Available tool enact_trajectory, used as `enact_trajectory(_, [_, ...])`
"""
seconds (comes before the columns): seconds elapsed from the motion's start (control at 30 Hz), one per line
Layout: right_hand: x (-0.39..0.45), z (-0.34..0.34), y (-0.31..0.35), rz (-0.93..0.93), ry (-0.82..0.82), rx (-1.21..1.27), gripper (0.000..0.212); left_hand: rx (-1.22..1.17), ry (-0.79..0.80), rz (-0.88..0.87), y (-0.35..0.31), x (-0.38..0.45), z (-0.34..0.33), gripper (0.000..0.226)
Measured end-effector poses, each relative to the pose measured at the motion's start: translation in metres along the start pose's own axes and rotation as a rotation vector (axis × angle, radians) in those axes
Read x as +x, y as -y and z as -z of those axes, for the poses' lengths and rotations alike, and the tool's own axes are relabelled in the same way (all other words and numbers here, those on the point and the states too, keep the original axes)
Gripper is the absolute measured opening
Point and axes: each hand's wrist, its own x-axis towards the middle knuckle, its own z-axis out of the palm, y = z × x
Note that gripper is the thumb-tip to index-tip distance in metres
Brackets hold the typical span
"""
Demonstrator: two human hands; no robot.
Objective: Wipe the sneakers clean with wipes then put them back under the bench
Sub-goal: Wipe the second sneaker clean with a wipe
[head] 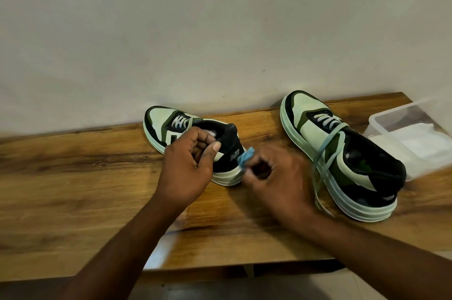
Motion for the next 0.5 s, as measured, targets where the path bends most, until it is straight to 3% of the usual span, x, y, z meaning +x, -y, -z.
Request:
enact_trajectory(0.13, [-0.012, -0.006, 0.011, 0.153, 0.191, 0.039, 0.019, -0.002, 0.006, -0.017, 0.001, 0.000, 0.002, 0.010])
enact_trajectory(0.37, [0.015, 0.015, -0.003, -0.067, -0.048, -0.008, 0.019, -0.129, 0.087, -0.059, 0.008, -0.001, 0.018, 0.008])
enact_trajectory(0.5, [0.016, 0.022, -0.009, -0.156, 0.167, 0.026, 0.024, -0.223, 0.186, -0.082, 0.006, -0.006, 0.031, 0.010])
